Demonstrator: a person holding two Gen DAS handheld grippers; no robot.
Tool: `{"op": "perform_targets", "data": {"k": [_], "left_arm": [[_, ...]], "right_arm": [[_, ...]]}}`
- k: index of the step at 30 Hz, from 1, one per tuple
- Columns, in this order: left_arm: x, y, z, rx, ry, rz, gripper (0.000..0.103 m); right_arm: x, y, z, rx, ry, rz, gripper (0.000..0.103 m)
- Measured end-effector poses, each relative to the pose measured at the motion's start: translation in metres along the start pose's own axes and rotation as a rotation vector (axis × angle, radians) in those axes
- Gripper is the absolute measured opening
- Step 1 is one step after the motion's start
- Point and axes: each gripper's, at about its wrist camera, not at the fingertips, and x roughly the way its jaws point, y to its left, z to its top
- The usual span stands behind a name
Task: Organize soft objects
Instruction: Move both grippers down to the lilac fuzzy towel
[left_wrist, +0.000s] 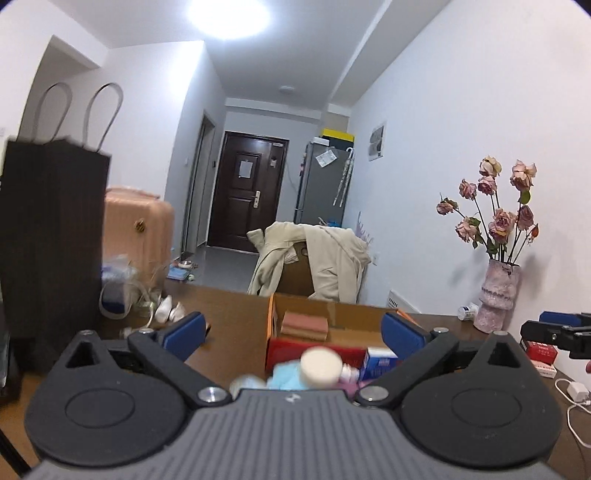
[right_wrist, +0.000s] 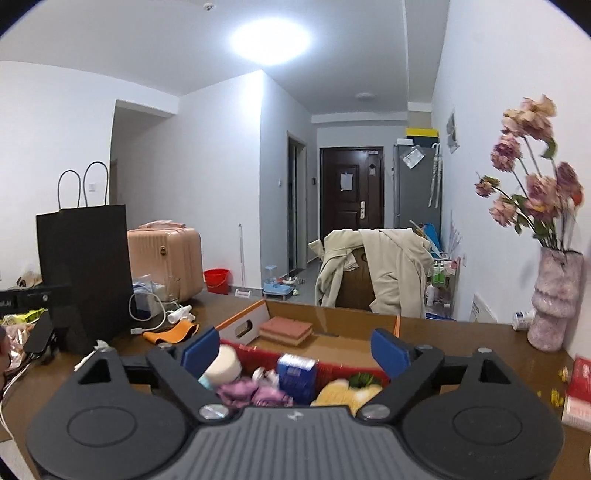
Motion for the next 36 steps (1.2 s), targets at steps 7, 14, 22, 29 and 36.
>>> {"op": "perform_targets", "data": {"k": [7, 14, 22, 29, 36], "left_arm": [[-0.018, -0.009, -0.057, 0.073, 0.079, -0.052, 0.103], [-0.010, -0.021, -0.078, 0.116, 0.116, -0.104, 0.103], [0.023, -0.017, -0.086, 0.071, 0.196, -0.114, 0.100], [0.096, -0.011, -0.083, -0.070, 0.317, -0.174, 0.064], [0.141, -0.005, -0.092, -0.177, 0.413, -0.238, 0.033]], "right_arm": [[-0.030, 0.024, -0.075, 0.092, 0.005, -0.063, 0.093], [-0.028, 0.029, -0.113, 0.109, 0.097, -0.092, 0.093], [-0.007, 0.025, -0.114, 0.154, 0.129, -0.042, 0.073], [0.040, 0.030, -0.110, 0.172, 0.181, 0.035, 0.046], [0.090, 0.033, -0.099, 0.208, 0.199, 0.087, 0.039]]}}
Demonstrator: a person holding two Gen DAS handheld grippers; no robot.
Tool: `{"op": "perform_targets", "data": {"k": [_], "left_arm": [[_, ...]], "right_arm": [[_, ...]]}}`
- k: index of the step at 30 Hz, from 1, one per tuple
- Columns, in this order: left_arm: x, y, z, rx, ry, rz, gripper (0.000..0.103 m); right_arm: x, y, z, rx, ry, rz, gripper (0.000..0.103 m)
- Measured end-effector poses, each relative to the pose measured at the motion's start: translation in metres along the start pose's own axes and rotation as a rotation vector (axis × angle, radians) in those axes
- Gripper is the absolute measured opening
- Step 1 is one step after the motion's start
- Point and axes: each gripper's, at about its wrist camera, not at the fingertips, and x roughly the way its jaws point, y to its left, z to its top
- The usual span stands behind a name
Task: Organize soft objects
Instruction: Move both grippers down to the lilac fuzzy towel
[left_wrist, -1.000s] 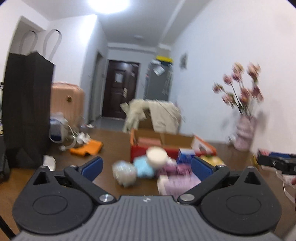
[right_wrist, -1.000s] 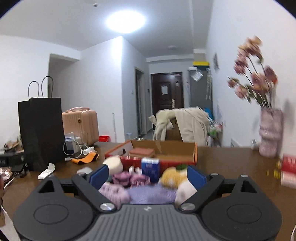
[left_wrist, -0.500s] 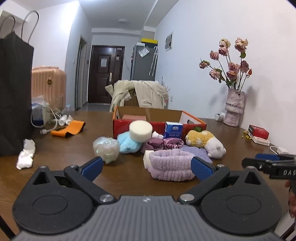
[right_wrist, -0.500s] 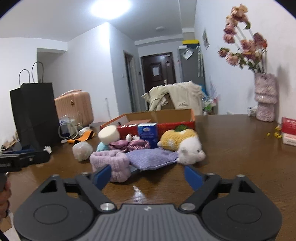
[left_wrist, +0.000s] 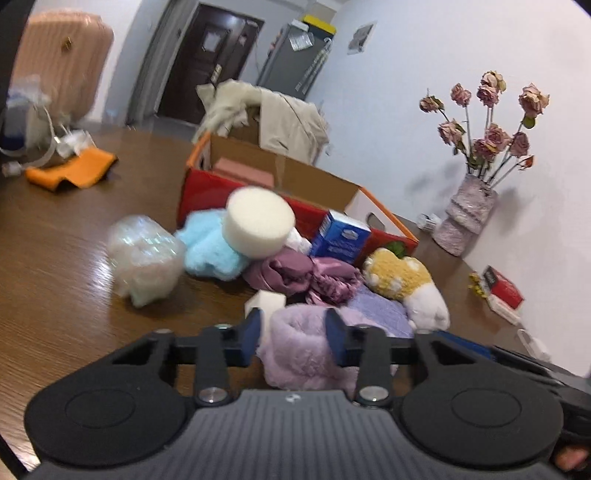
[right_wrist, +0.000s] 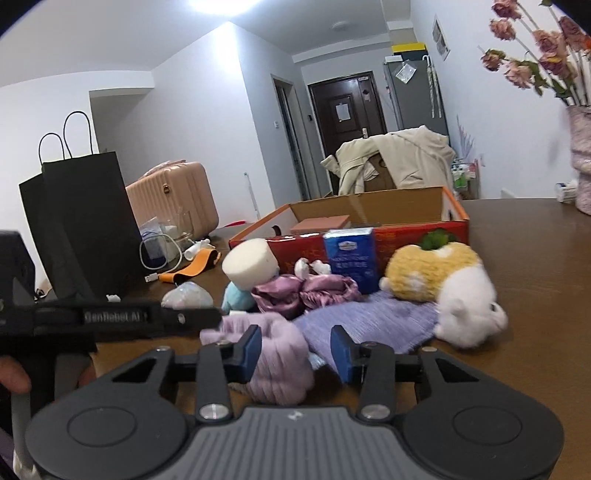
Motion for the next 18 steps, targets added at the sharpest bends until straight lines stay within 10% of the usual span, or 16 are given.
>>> {"op": "perform_targets", "data": {"k": [9, 18], "left_arm": [[-0.033, 0.008, -0.037, 0.063, 0.047, -0.036, 0.027], [0.001, 0.006, 0.010, -0.014, -0.008, 0.003, 0.057]], "right_arm": [[0.006, 0.007, -0.019, -0.033, 0.081, 0.087, 0.020], [0.006, -0.001, 0.001, 0.072, -0.010, 0.022, 0.031]]}}
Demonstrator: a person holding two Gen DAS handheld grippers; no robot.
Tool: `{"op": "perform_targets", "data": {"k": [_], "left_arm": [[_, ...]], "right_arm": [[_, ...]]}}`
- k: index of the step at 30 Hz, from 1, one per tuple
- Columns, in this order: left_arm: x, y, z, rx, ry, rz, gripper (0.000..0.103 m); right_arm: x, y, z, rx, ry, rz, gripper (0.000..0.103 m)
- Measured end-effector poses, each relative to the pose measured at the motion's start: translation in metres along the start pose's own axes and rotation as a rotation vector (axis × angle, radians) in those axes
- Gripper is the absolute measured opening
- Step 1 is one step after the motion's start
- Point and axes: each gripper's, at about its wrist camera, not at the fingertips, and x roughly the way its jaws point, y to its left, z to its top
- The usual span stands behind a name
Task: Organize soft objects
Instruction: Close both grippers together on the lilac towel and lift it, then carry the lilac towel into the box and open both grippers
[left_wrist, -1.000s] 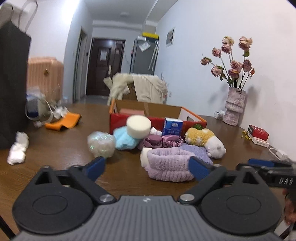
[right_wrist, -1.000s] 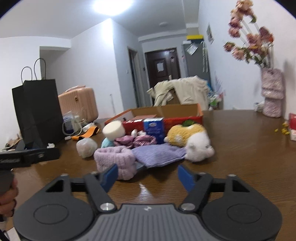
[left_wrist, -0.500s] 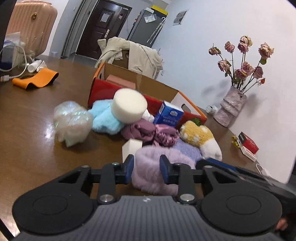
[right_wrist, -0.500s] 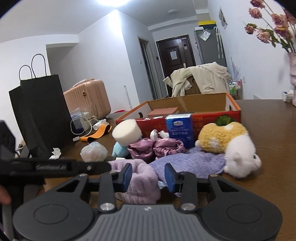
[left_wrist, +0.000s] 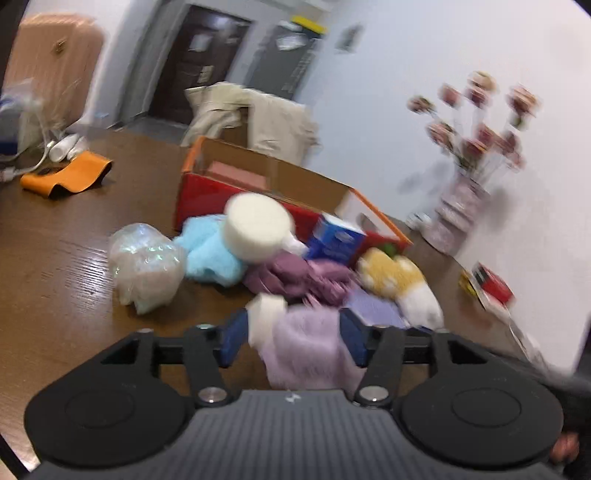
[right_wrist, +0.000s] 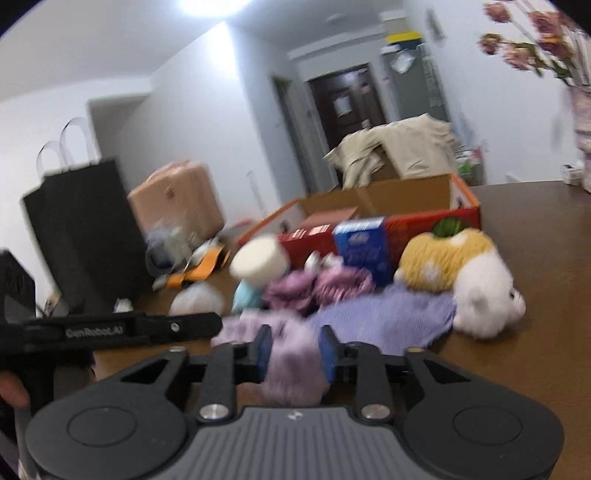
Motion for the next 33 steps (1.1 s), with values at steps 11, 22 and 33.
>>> {"op": "perform_targets", "data": {"k": [11, 22, 33], "left_arm": [[-0.044, 0.009, -0.056, 0.053, 0.117, -0.080, 0.033], [-0.027, 0.002, -0.039, 0.027, 0.122, -0.112, 0.061], [-0.015, 0.001, -0.039, 0.008, 0.173, -0.114, 0.022]], "right_arm": [[-0.020, 0.011, -0.023, -0.121, 0.197, 0.095, 0.019], [-0.015, 0.002, -0.016, 0.053, 0.123, 0.067, 0.027], [0.013, -0.013, -0.029, 0.173, 0.210, 0.128, 0.026]]}}
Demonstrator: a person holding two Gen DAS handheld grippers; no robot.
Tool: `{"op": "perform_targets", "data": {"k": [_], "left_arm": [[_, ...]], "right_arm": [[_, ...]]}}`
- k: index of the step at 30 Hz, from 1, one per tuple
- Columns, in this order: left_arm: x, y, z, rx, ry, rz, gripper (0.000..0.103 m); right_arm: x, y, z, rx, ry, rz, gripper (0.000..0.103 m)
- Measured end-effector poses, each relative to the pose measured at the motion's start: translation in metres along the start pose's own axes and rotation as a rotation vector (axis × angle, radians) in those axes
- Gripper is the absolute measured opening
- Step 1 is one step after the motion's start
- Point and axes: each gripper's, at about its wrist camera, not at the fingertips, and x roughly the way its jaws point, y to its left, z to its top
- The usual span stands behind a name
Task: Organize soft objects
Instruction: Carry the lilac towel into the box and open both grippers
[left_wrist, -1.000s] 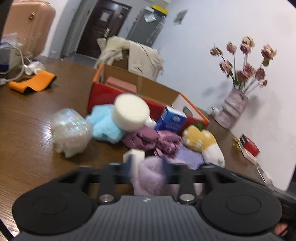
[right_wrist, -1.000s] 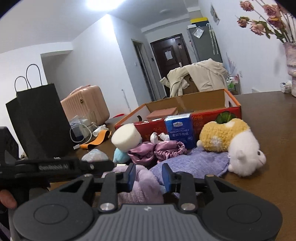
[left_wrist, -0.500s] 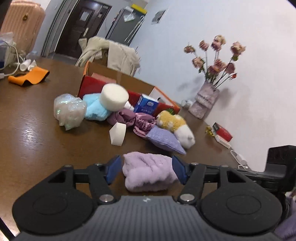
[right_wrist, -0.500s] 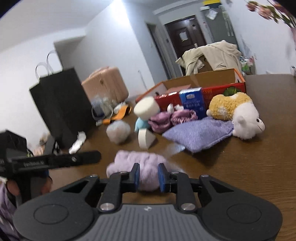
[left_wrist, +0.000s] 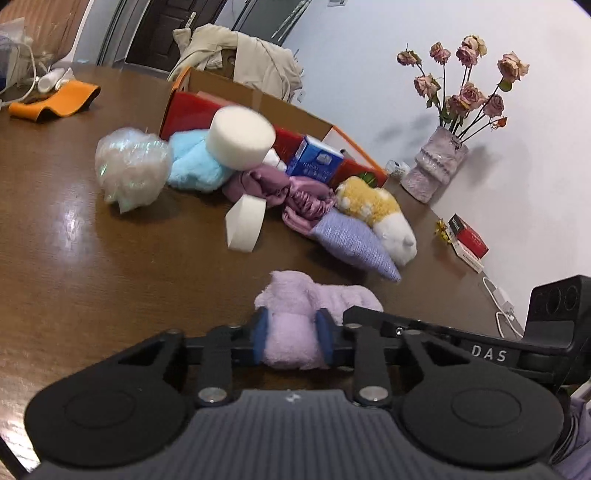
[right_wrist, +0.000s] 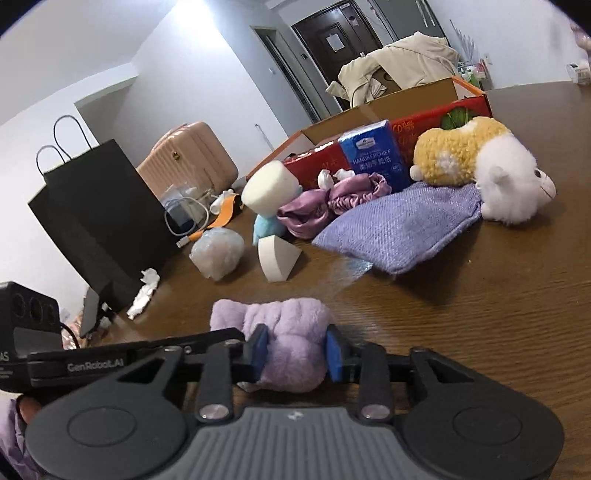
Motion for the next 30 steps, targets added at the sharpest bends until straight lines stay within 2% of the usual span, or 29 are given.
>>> {"op": "perform_targets", "data": {"k": [2, 6, 9, 11, 13, 16, 18, 20, 23, 24, 25, 26, 27, 29, 30], "left_arm": [[-0.004, -0.007, 0.011, 0.003, -0.027, -0.020, 0.020], [-0.004, -0.036, 0.055, 0.105, -0.114, -0.060, 0.019], [0.012, -0.055, 0.106, 0.148, -0.164, -0.106, 0.019], [0.035, -0.067, 0.146, 0.168, -0.182, -0.106, 0.019], [0.073, -0.075, 0.192, 0.158, -0.163, -0.097, 0.019], [0.142, -0.076, 0.249, 0.125, -0.101, -0.053, 0.019], [0.195, -0.068, 0.278, 0.073, -0.037, -0.007, 0.019], [0.240, -0.056, 0.296, 0.016, 0.021, 0.021, 0.019], [0.296, -0.033, 0.302, -0.049, 0.098, 0.068, 0.019], [0.308, -0.026, 0.301, -0.062, 0.105, 0.102, 0.020], [0.315, -0.022, 0.299, -0.073, 0.096, 0.130, 0.025], [0.320, -0.017, 0.298, -0.079, 0.088, 0.151, 0.036], [0.321, -0.015, 0.297, -0.081, 0.081, 0.171, 0.039], [0.315, -0.014, 0.296, -0.062, 0.072, 0.181, 0.040], [0.310, -0.016, 0.297, -0.049, 0.062, 0.182, 0.040]], "right_arm": [[-0.005, -0.001, 0.008, -0.003, -0.025, 0.013, 0.026], [-0.024, -0.002, 0.044, -0.052, -0.131, 0.040, 0.025], [-0.035, -0.007, 0.093, -0.135, -0.217, 0.030, 0.025], [-0.035, -0.015, 0.133, -0.181, -0.257, 0.008, 0.025], [-0.026, -0.026, 0.178, -0.221, -0.277, -0.033, 0.025], [0.010, -0.054, 0.244, -0.239, -0.247, -0.088, 0.025], [0.044, -0.076, 0.278, -0.241, -0.183, -0.136, 0.025], [0.087, -0.102, 0.307, -0.239, -0.114, -0.208, 0.025], [0.138, -0.131, 0.326, -0.230, -0.032, -0.296, 0.025], [0.152, -0.136, 0.328, -0.239, -0.008, -0.332, 0.025], [0.164, -0.140, 0.329, -0.259, 0.008, -0.364, 0.026], [0.177, -0.141, 0.327, -0.278, 0.022, -0.400, 0.029], [0.183, -0.143, 0.326, -0.291, 0.031, -0.435, 0.032], [0.187, -0.145, 0.322, -0.313, 0.020, -0.458, 0.031], [0.185, -0.144, 0.322, -0.322, 0.009, -0.455, 0.036]]}}
